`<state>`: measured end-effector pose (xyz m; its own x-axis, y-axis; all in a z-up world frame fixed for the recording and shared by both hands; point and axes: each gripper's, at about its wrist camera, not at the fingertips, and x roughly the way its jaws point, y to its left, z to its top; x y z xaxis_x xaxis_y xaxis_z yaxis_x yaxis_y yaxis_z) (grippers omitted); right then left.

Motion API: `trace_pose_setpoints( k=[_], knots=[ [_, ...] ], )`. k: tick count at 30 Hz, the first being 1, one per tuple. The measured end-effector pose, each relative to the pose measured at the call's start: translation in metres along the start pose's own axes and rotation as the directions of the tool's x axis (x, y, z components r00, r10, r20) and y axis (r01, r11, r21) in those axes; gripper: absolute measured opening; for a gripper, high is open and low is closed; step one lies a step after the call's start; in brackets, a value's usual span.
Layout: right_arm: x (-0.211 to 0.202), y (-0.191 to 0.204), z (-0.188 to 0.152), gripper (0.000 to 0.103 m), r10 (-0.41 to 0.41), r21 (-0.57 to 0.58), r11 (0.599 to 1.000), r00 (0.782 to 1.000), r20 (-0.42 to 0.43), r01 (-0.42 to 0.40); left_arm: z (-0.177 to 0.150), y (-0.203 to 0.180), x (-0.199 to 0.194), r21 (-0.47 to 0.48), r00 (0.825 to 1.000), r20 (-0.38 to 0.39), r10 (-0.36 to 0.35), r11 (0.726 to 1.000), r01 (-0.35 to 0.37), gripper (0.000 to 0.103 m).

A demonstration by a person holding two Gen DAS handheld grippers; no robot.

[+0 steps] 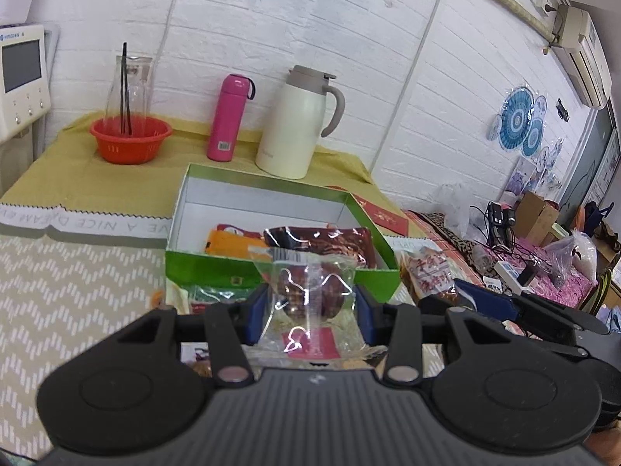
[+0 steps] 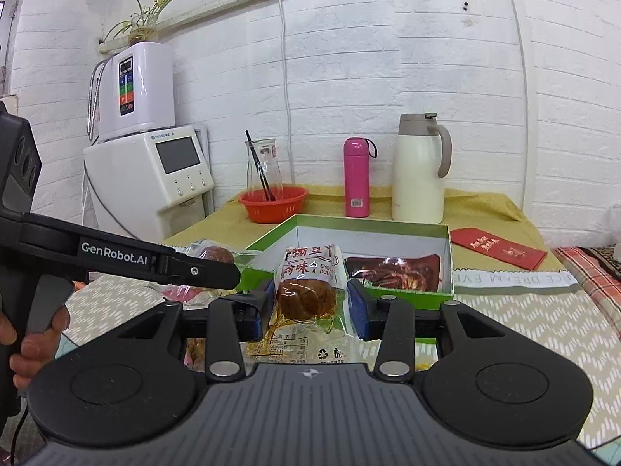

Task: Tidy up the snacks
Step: 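Lower both held packs into the green box and open both grippers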

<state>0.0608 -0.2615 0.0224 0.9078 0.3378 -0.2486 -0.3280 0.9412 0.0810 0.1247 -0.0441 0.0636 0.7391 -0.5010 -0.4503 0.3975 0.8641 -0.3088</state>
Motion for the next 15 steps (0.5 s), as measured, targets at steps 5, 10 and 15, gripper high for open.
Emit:
trace_pose_setpoints(
  k=[5,10,15],
  knots=[
    [0.029,-0.009,0.014,0.072,-0.021,-0.006,1.0,1.0,-0.004,0.021,0.028,0.014,0.021,-0.021,1.0,0.016,0.026,0.999,-0.026,0.042],
    [0.064,-0.025,0.02,0.072,-0.029,0.005,1.0,0.999,-0.021,0.029,0.046,0.025,0.046,-0.039,0.999,0.013,0.045,0.998,-0.045,0.042],
    [0.098,-0.041,0.018,0.072,-0.032,0.037,0.999,0.998,-0.05,0.033,0.054,0.038,0.074,-0.055,0.998,-0.013,0.06,0.997,-0.06,0.042]
  ],
)
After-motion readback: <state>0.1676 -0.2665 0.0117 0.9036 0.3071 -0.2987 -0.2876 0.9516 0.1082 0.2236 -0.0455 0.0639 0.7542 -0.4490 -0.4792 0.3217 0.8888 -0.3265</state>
